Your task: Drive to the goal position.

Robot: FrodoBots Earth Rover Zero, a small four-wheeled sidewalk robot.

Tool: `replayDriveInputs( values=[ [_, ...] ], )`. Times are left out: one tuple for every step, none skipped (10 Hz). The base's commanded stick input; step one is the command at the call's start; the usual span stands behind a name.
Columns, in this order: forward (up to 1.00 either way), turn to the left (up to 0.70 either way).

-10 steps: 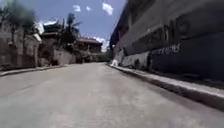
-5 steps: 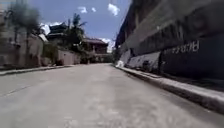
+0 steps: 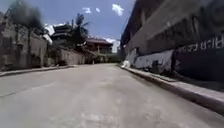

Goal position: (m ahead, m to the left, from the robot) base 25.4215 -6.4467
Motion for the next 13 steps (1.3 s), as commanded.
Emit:
replayDriveInputs(
  values=[
    [1.0, 0.0],
    [1.0, 0.0],
    [1.0, 0.0],
    [1.0, 0.0],
    [1.0, 0.0],
    [1.0, 0.0],
    [1.0, 0.0],
    [1.0, 0.0],
    [1.0, 0.0],
    [1.0, 0.0],
    [1.0, 0.0],
    [1.0, 0.0],
    [1.0, 0.0]
  ],
)
